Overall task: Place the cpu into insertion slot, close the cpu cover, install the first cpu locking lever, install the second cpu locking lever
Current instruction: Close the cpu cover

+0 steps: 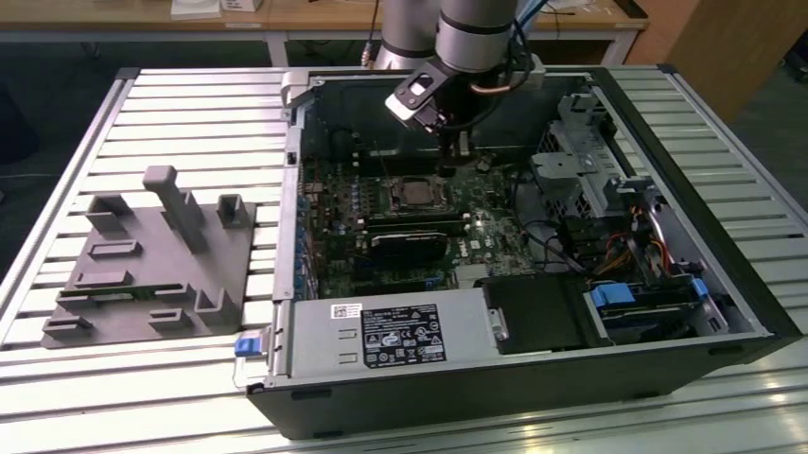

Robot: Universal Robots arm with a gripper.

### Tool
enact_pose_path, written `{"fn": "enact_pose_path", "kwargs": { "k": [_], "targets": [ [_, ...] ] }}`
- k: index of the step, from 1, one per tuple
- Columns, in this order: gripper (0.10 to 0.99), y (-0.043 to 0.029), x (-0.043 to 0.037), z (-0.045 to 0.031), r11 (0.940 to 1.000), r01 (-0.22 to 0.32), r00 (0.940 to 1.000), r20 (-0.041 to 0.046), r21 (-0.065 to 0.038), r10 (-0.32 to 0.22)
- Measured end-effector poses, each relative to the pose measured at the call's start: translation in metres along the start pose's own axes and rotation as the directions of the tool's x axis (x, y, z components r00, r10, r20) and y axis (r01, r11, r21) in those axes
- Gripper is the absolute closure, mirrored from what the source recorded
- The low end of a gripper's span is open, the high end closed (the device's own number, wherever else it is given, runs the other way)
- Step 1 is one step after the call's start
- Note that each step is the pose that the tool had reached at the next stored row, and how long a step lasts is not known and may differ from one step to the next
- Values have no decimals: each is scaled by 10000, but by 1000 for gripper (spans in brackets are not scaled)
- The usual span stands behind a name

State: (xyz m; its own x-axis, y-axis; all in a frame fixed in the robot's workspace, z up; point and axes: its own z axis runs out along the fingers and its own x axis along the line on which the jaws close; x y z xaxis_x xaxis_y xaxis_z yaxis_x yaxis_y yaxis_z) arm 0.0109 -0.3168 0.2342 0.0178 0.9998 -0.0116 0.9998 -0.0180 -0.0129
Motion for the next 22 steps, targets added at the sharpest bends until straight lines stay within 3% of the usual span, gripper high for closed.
{"fn": "enact_pose_path", "kwargs": {
  "k": [12,19,22],
  "targets": [
    [980,-291,-14,59,10000,0,10000,-3,-16,0],
    [980,-383,-45,156,10000,1,10000,-24,-27,-1],
    [980,-393,-47,164,10000,6,10000,-25,-25,-6]
  ]
}}
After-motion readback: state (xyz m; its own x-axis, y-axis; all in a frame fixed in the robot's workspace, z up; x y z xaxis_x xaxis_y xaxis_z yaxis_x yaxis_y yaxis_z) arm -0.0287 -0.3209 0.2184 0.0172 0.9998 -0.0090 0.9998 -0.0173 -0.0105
